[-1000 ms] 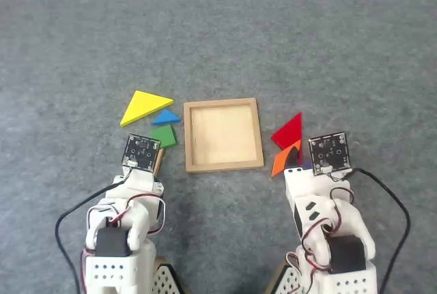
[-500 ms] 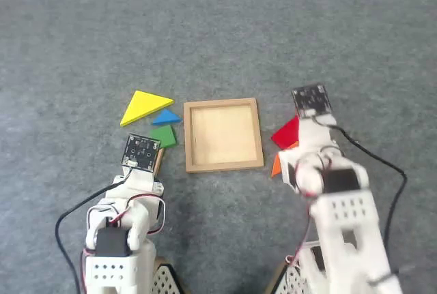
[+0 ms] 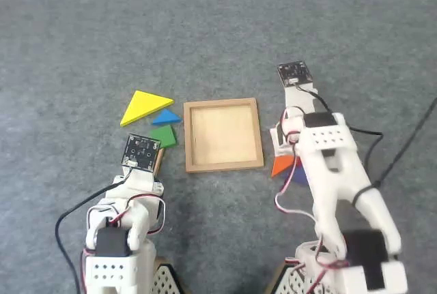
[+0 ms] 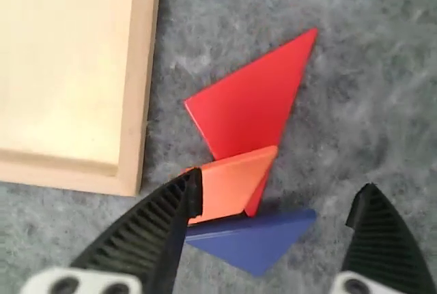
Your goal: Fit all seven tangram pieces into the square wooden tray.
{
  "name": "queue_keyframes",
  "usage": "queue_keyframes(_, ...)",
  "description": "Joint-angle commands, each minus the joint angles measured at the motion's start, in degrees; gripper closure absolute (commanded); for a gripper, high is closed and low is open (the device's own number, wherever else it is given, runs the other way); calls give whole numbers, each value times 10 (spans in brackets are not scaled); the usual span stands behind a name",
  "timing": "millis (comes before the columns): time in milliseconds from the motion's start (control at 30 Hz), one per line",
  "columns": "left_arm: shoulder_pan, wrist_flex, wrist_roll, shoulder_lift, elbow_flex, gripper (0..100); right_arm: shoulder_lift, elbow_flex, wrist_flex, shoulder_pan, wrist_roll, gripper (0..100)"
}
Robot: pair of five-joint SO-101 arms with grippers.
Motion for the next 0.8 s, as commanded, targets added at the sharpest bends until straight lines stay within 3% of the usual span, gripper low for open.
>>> queue_keyframes(0, 4, 1, 0, -9, -8, 987, 7, -36, -16, 4, -5, 655)
queue_keyframes(767, 4, 1, 0, -9, -8, 987, 9, -18, -43, 22, -6, 655)
